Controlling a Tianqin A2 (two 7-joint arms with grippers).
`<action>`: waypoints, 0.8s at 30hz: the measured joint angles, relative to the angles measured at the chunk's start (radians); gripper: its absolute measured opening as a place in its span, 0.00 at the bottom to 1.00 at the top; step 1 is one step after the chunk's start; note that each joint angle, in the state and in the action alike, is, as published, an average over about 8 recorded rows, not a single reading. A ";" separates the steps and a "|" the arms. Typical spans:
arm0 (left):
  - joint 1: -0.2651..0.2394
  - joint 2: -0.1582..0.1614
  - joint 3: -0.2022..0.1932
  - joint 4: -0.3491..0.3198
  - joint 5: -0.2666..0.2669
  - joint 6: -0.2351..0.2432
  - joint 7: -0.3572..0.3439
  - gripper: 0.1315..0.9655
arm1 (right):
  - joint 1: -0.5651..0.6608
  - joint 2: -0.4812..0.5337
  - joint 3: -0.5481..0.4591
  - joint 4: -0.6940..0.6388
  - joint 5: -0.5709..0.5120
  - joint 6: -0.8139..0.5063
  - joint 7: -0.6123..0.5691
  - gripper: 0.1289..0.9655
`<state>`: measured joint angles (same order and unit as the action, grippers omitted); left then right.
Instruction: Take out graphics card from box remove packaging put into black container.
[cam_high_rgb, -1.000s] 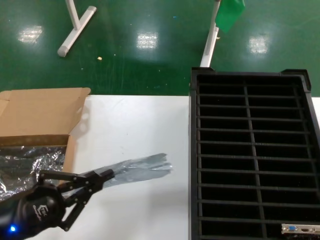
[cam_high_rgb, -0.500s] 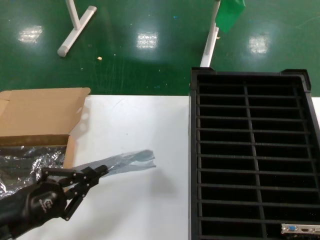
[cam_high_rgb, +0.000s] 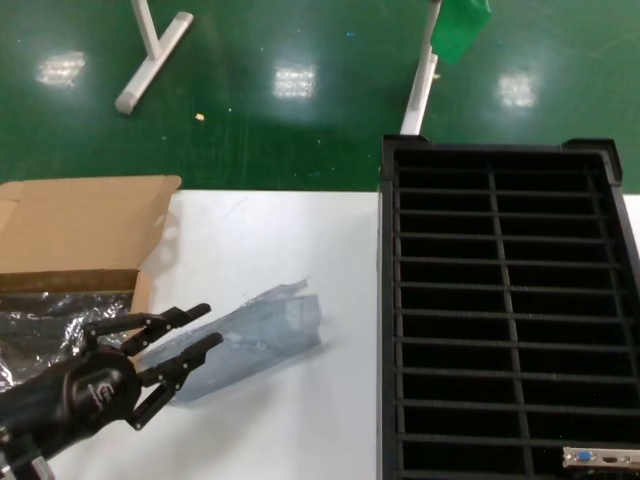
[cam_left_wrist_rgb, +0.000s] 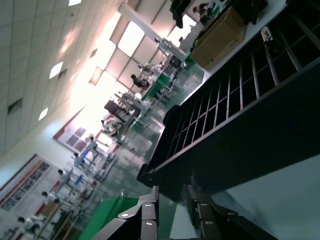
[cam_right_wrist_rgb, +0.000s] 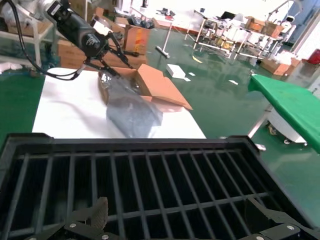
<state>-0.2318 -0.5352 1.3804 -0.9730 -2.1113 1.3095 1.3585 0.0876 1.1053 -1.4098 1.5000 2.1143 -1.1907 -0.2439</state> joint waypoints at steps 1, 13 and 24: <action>0.001 0.001 0.001 -0.004 0.002 -0.007 -0.008 0.10 | 0.000 -0.005 -0.001 0.001 -0.002 0.007 0.001 1.00; 0.032 0.032 0.030 -0.087 0.043 -0.181 -0.187 0.33 | -0.012 -0.111 -0.026 0.014 -0.043 0.164 0.034 1.00; 0.066 0.067 0.063 -0.179 0.089 -0.375 -0.388 0.55 | -0.025 -0.231 -0.054 0.029 -0.090 0.340 0.070 1.00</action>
<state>-0.1655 -0.4679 1.4433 -1.1523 -2.0222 0.9348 0.9704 0.0625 0.8747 -1.4642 1.5287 2.0243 -0.8506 -0.1740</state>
